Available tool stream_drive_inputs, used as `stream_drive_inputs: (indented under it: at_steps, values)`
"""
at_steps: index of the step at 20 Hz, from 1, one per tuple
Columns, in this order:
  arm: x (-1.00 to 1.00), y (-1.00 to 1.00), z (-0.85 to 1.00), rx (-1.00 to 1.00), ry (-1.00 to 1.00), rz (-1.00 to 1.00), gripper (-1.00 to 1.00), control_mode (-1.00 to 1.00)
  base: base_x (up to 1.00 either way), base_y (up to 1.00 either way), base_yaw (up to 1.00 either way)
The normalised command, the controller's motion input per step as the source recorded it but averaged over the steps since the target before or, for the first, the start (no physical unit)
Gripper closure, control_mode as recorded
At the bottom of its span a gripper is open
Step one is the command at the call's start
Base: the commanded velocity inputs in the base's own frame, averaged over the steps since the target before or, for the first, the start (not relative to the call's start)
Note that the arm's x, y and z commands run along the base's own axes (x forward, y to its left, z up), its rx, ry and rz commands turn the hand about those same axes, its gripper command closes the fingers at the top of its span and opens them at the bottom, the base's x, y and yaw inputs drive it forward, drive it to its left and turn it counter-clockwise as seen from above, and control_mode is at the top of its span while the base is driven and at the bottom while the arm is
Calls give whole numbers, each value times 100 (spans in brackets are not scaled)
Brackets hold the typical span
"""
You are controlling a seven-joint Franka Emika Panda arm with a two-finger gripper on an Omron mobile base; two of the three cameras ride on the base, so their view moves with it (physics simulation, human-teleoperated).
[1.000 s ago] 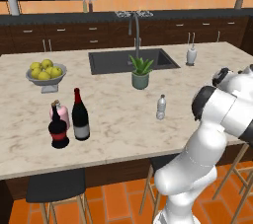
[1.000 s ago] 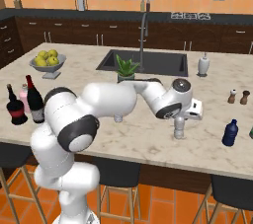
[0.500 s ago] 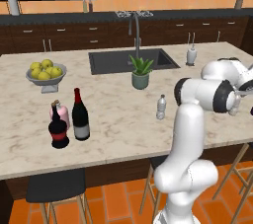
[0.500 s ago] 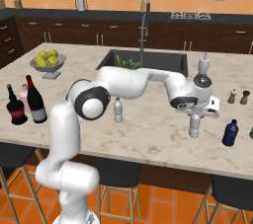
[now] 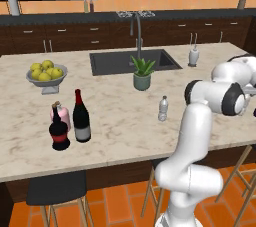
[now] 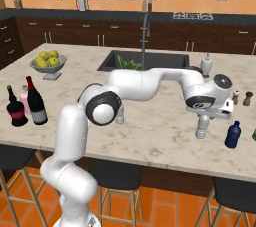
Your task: Move the plastic bottles in the middle to the plastics group, and the glass bottles in the middle to the glass group.
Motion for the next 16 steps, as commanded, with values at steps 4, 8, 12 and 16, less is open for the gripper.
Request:
stream_drive_inputs:
  at_steps: [4, 8, 12, 16]
  values:
    - [2, 0, -26, -6, 0, 0, 100, -100, 0, 0, 0]
    - [10, -15, 0, -5, -1, 0, 100, -100, 0, 0, 0]
    - [4, -22, 0, -1, 0, -1, 100, -100, 0, 0, 0]
    - [0, -31, 1, 0, 0, -5, 100, -100, 0, 0, 0]
